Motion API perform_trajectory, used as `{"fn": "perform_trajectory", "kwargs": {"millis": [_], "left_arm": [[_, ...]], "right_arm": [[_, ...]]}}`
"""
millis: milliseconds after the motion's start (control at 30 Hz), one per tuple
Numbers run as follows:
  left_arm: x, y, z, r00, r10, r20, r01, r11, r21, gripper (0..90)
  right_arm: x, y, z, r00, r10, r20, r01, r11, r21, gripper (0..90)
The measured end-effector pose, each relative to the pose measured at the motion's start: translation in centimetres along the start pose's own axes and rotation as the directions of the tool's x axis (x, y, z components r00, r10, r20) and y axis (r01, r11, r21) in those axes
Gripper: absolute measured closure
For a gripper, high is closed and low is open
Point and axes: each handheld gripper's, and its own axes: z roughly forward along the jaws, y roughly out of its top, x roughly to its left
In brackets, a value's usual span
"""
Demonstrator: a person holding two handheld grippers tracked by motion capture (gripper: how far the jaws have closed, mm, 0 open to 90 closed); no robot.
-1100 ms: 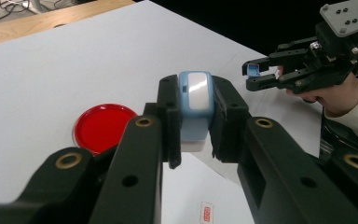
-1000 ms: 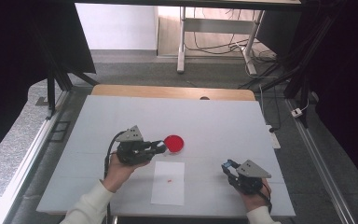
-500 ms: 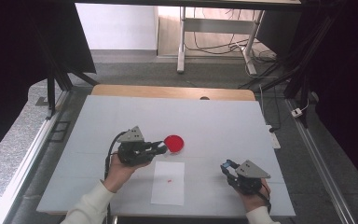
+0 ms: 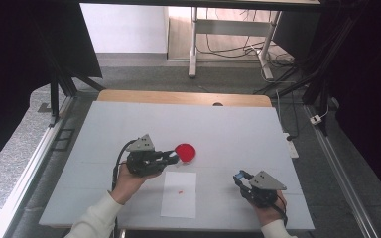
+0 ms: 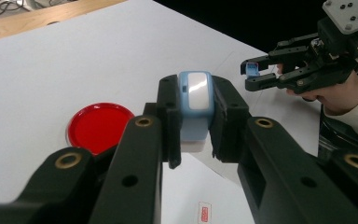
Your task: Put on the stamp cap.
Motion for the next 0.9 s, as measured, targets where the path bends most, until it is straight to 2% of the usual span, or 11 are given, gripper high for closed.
{"fn": "perform_trajectory", "kwargs": {"millis": [633, 900], "left_arm": [[-0.1, 0.0, 0.2, 1.0000, 0.001, 0.001, -0.001, 1.0000, 0.005, 74.9], [-0.1, 0.0, 0.3, 1.0000, 0.000, 0.002, 0.000, 1.0000, 0.006, 74.9]], "right_arm": [[1.4, 0.8, 0.7, 0.9993, -0.020, -0.032, 0.020, 1.000, -0.011, 64.6], [2.3, 1.3, 1.4, 0.9975, -0.019, -0.068, 0.018, 1.000, -0.022, 64.5]]}}
